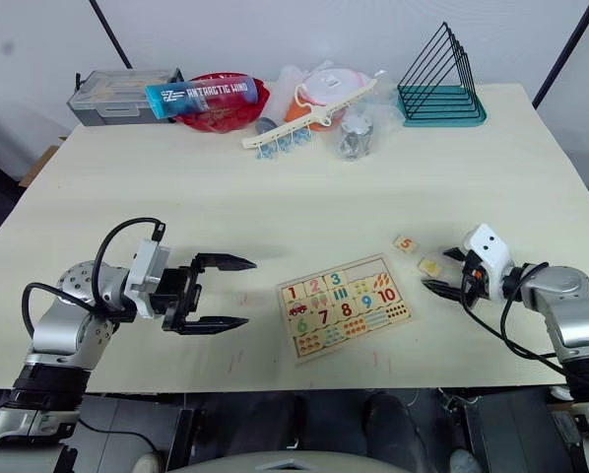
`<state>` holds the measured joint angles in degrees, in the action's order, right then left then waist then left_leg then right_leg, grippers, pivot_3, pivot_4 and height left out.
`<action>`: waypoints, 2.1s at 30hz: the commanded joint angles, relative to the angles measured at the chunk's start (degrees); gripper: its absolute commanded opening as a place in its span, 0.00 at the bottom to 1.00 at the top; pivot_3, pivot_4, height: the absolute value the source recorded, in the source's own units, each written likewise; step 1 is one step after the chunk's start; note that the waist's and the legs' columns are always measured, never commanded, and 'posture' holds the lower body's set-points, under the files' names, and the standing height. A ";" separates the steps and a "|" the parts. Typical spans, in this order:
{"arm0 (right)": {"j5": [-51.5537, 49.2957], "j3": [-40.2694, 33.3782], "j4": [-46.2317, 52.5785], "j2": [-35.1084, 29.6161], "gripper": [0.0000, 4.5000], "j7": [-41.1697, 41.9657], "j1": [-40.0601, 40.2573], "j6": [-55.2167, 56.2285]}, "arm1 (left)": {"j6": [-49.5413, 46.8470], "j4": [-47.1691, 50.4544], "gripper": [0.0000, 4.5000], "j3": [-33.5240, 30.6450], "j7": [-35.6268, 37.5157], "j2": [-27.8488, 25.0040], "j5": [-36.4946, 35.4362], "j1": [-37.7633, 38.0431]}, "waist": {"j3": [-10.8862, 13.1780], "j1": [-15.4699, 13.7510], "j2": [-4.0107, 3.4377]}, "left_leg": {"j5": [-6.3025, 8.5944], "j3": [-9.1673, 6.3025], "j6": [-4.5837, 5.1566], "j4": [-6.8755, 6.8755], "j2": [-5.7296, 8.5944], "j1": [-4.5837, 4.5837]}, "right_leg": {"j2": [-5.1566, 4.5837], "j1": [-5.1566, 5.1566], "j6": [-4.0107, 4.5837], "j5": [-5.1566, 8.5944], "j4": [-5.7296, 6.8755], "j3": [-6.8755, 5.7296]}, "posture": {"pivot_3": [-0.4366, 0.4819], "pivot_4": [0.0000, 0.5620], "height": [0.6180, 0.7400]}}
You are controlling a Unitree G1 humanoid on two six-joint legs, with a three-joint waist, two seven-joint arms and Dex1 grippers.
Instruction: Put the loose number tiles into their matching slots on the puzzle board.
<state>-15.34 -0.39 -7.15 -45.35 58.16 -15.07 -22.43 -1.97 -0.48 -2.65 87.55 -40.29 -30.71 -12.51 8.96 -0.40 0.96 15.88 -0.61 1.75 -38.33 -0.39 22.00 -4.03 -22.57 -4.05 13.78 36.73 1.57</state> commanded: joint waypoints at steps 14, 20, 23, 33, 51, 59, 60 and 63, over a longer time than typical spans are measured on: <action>-0.62 -1.28 5.54 -0.27 0.18 0.80 -0.06 -0.96 | 1.48 0.86 1.00 -0.71 0.91 -0.12 -0.79 -0.04 | 0.00 0.13 0.00 | 0.00 0.00 0.00 0.00 0.00 0.01 | 0.01 0.00 0.00 0.00 0.00 -0.02 | 0.48 0.27 1.00; -0.74 -0.69 13.53 -2.94 0.18 1.77 -0.50 -4.28 | 1.41 1.31 1.00 -1.46 -0.19 -0.36 -0.95 1.05 | 0.02 0.40 -0.02 | 0.00 -0.16 0.00 0.00 -0.01 0.03 | 0.00 -0.02 0.00 0.00 0.00 -0.03 | 0.48 0.27 1.00; -0.76 1.30 17.70 -4.97 0.18 2.84 -2.56 -8.44 | 1.12 2.01 1.00 -2.14 -1.11 -0.65 -1.08 2.25 | 0.05 0.66 -0.06 | 0.00 -0.26 0.00 0.00 -0.01 0.03 | -0.01 -0.02 0.00 0.00 -0.01 -0.03 | 0.48 0.27 1.00; 1.53 14.98 23.13 -8.42 0.18 8.49 -17.16 -19.58 | -0.61 5.98 1.00 -3.60 -6.45 -0.56 -0.94 5.55 | 0.09 1.14 -0.09 | 0.00 -0.38 0.00 0.01 -0.12 0.10 | -0.04 -0.13 0.01 0.01 -0.02 -0.09 | 0.48 0.27 1.00; 16.00 37.61 10.60 1.74 0.18 17.76 -39.67 -19.90 | -3.59 14.07 1.00 -5.05 -14.01 -1.40 -1.06 13.94 | 0.15 1.19 -0.16 | -0.02 -0.72 -0.04 -0.02 -0.01 0.50 | -0.09 -0.38 0.03 -0.01 -0.03 -0.40 | 0.48 0.27 1.00; 20.27 40.83 5.57 6.26 0.18 19.85 -44.85 -20.18 | -3.93 15.02 1.00 -4.58 -14.93 -0.99 -1.10 14.95 | 0.16 1.15 -0.19 | -0.09 -0.81 -0.15 -0.01 0.07 0.73 | -0.09 -0.56 0.05 -0.02 0.01 -0.49 | 0.48 0.27 1.00; 20.64 41.15 5.39 6.52 0.18 20.29 -45.09 -20.31 | -3.93 14.99 1.00 -4.52 -15.06 -0.90 -1.10 14.85 | 0.16 1.15 -0.19 | -0.09 -0.83 -0.15 -0.01 0.07 0.73 | -0.09 -0.56 0.05 -0.02 0.00 -0.50 | 0.48 0.27 1.00; 21.47 41.95 5.46 7.26 0.18 21.20 -45.53 -21.03 | -3.87 15.05 1.00 -4.30 -15.29 -0.89 -1.09 14.54 | 0.17 1.17 -0.19 | -0.09 -0.84 -0.16 -0.01 0.09 0.74 | -0.09 -0.56 0.05 -0.02 0.00 -0.52 | 0.48 0.27 1.00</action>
<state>5.39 41.86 -2.37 -38.16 78.51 -59.35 -42.83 -5.94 12.84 -6.41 72.36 -41.03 -31.12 2.41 9.12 0.78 0.76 15.79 -1.46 1.59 -38.34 -0.30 22.73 -4.12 -23.13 -4.00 13.76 36.74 1.05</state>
